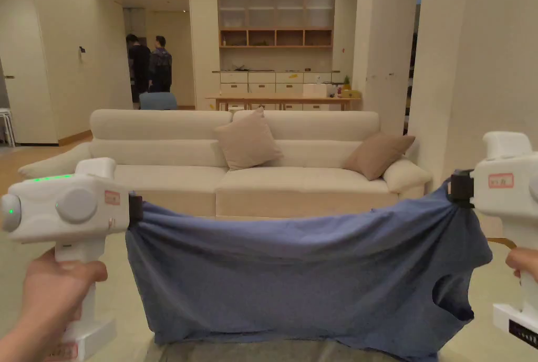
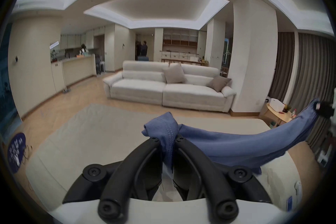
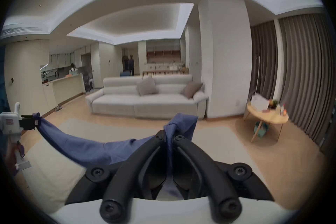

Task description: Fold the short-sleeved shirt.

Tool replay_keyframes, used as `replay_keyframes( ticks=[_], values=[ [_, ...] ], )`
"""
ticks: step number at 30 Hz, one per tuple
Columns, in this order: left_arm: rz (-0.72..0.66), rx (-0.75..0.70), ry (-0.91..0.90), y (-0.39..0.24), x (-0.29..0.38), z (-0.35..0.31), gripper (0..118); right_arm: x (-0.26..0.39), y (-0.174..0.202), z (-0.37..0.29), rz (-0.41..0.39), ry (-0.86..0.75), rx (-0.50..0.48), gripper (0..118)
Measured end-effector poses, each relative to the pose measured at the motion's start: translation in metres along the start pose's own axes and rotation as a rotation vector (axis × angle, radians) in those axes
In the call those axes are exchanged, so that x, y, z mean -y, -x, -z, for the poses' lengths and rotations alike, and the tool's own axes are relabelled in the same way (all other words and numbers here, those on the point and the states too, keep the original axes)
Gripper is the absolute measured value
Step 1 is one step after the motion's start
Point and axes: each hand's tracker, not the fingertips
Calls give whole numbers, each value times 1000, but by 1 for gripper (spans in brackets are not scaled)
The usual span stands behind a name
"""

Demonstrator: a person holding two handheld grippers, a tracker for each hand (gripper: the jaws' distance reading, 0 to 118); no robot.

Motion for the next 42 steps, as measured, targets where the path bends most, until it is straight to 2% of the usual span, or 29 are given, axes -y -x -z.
replay_keyframes(
  ticks=[1,4,6,7,9,13,15,17,18,21,23,24,25,26,27,28,30,31,33,35,36,38,39,41,42],
  values=[
    [-15,22,13,7,27,-8,6,27,-2,-11,16,26,-13,5],
    [34,8,98,13,102,-52,6,96,-7,-53,-20,111,-28,5],
    [31,5,122,21,144,-78,6,131,-12,-80,-10,139,-45,5],
    [58,17,192,25,161,-90,6,147,-14,-97,7,176,-65,5],
    [32,3,210,34,193,-118,6,181,-18,-132,50,211,-99,5],
    [-83,30,291,57,251,-170,6,250,-31,-194,126,322,-114,5],
    [-33,20,356,64,280,-187,6,282,-38,-207,97,367,-136,5],
    [11,18,428,72,304,-196,6,312,-41,-215,60,446,-94,5],
    [2,30,474,76,318,-196,6,329,-40,-215,15,507,-97,5],
    [35,35,614,80,352,-190,6,374,-45,-204,-29,633,-78,6],
    [48,22,662,83,370,-189,7,400,-54,-185,22,747,-77,6],
    [52,24,712,81,378,-188,14,412,-56,-182,26,780,-52,8],
    [69,-12,778,83,388,-188,29,418,-52,-184,-7,837,-41,25],
    [62,-49,792,85,395,-190,56,419,-48,-191,-38,839,-30,49],
    [48,-49,811,89,402,-194,93,418,-50,-198,-43,800,-60,65],
    [12,-36,777,91,402,-195,106,410,-50,-205,-49,747,-67,66],
    [-88,-47,756,99,388,-207,106,389,-55,-214,19,724,1,71],
    [-152,-39,717,103,373,-215,106,368,-56,-225,53,652,16,72],
    [-256,-28,529,105,328,-246,106,316,-51,-253,50,406,28,72],
    [-320,6,315,98,269,-281,106,258,-41,-286,80,157,59,72],
    [-322,14,170,94,240,-302,106,231,-35,-306,113,25,48,80],
    [-261,37,-72,72,188,-352,106,189,-24,-337,152,-181,31,110],
    [-217,47,-181,60,167,-379,106,174,-16,-355,151,-279,16,117],
    [-146,2,-353,42,140,-421,106,155,-4,-384,118,-390,1,118],
    [-101,-30,-409,32,130,-441,106,148,8,-399,101,-403,36,116]
  ],
)
